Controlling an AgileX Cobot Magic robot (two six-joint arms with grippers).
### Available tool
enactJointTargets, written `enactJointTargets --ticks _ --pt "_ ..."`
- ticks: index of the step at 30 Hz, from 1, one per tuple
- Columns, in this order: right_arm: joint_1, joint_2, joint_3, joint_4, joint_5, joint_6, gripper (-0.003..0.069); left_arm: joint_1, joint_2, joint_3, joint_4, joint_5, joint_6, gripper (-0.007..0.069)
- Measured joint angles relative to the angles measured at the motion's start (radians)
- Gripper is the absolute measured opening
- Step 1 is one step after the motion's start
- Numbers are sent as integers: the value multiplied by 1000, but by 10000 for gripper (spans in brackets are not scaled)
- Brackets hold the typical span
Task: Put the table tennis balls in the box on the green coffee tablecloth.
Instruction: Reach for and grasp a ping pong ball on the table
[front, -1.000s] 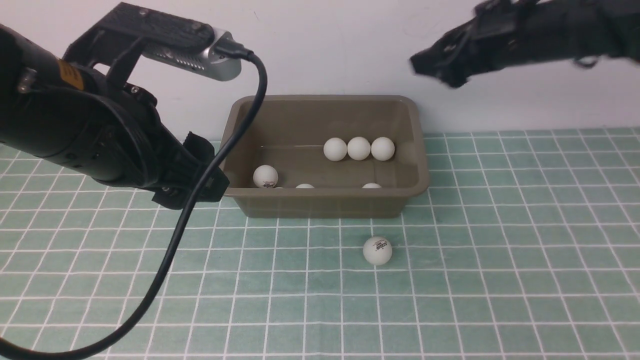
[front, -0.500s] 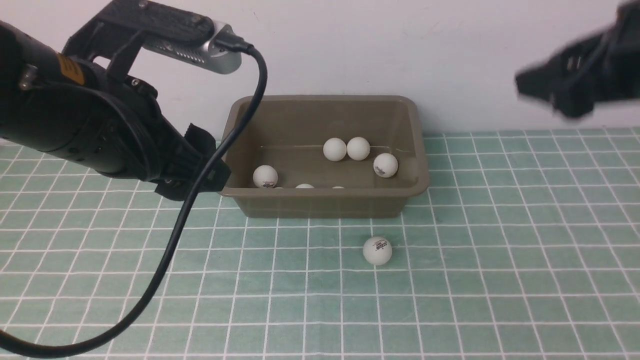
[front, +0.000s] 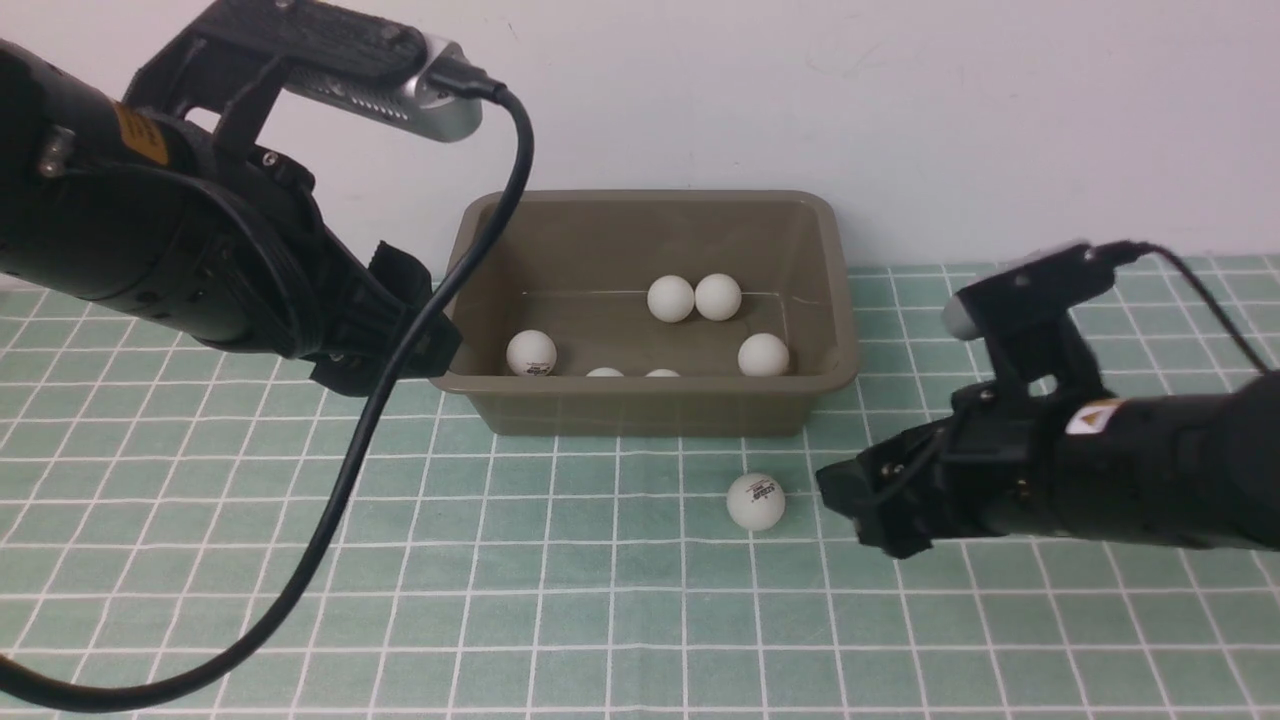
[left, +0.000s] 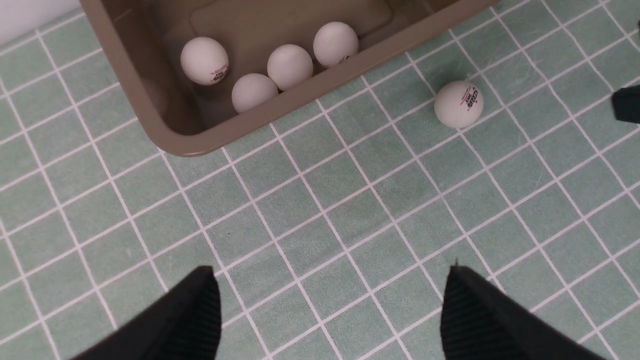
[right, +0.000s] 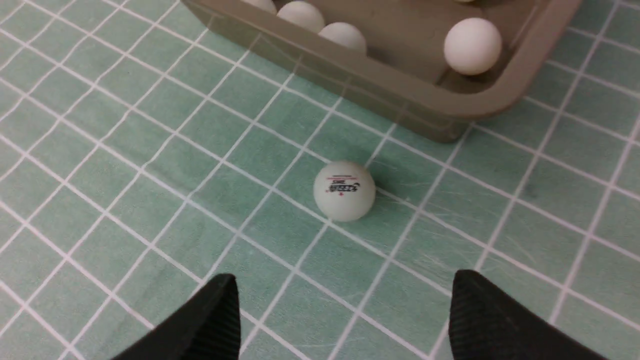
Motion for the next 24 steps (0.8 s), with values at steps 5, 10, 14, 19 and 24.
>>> enactJointTargets --ticks 5,10,14,19,24 --pt "6 138 -64 43 -47 -15 507 0 0 0 0 0 0 532" --pt "8 259 -154 95 -45 -29 507 0 0 0 0 0 0 532" --pt "8 339 -217 143 -9 -51 507 0 0 0 0 0 0 532" --pt "43 417 -241 189 -25 -92 507 0 0 0 0 0 4 532" --pt "90 473 -243 216 -94 -119 507 0 0 0 0 0 26 532"
